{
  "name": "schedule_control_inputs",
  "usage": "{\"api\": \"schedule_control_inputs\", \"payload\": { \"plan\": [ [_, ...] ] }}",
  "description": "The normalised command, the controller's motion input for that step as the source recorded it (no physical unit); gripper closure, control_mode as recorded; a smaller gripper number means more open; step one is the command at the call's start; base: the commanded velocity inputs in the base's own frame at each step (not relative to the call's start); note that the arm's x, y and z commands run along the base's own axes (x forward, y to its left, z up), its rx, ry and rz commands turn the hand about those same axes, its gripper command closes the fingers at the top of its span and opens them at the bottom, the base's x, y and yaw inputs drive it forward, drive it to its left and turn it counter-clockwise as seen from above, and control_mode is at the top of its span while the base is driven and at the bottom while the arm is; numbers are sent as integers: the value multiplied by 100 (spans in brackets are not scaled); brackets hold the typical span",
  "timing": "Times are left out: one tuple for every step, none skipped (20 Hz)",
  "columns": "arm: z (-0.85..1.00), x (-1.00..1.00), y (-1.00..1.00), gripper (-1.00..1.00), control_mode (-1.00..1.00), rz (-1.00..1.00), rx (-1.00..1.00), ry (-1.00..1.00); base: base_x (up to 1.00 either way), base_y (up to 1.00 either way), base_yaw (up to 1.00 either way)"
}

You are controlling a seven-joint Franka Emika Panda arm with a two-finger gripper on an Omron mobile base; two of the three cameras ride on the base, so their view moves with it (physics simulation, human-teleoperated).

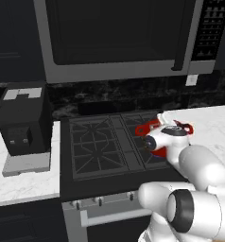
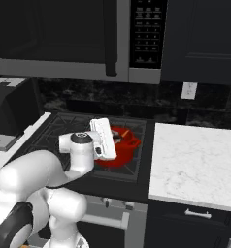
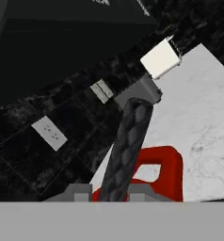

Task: Put the eggplant and carrot in the pot. Retrieve the spatula and lightly stir the vegetables in the pot.

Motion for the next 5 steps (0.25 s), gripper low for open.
{"api": "schedule_control_inputs", "payload": {
  "plan": [
    [100, -39, -13, 100, -100, 22, -27, 36, 0, 0, 0],
    [100, -44, -15, 100, -100, 21, -25, 35, 0, 0, 0],
    [100, -44, -14, 100, -100, 20, -24, 35, 0, 0, 0],
    [100, -47, -16, 100, -100, 20, -23, 35, 0, 0, 0],
    [100, -47, -24, 100, -100, 19, -20, 34, 0, 0, 0]
  ]
}}
